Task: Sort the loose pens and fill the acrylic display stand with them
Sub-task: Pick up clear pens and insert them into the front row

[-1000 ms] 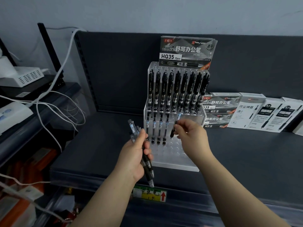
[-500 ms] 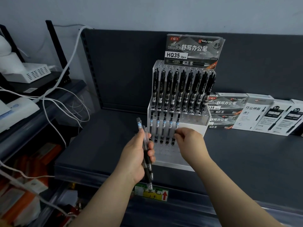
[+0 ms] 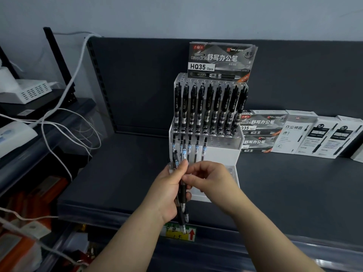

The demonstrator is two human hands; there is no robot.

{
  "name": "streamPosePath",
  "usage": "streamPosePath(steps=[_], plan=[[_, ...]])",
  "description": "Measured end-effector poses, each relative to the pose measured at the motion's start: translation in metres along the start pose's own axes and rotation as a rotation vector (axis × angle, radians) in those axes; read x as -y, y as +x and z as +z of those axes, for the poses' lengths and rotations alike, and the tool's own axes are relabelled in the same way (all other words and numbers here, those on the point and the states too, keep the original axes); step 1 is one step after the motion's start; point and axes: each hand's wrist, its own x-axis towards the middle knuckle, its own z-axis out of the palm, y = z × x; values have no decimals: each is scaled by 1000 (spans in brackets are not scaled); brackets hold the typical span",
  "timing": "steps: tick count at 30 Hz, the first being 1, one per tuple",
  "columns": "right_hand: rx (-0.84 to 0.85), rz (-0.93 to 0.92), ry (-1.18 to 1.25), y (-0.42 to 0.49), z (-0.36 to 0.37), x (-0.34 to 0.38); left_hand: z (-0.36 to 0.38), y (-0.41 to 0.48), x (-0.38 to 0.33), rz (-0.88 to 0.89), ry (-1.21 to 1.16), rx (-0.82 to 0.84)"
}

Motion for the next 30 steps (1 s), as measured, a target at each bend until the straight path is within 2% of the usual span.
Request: streamPosePath(steps=[3, 7, 11, 14, 16, 30], plan=[[-19, 63, -4, 0, -3, -1, 5, 0, 2, -5, 25, 9], [-49, 113, 135, 3, -9, -2, 12, 0, 4, 24, 21, -13], [-250, 53, 244, 8, -30, 3, 5, 6, 2, 23, -52, -95], [-428, -1, 67, 16, -44, 3, 0, 8, 1, 11, -87, -109], [-487, -13, -85, 23, -47, -1, -2, 9, 0, 11, -84, -112], [-412, 39, -611, 34, -33, -37, -2, 16, -3, 24, -138, -124]])
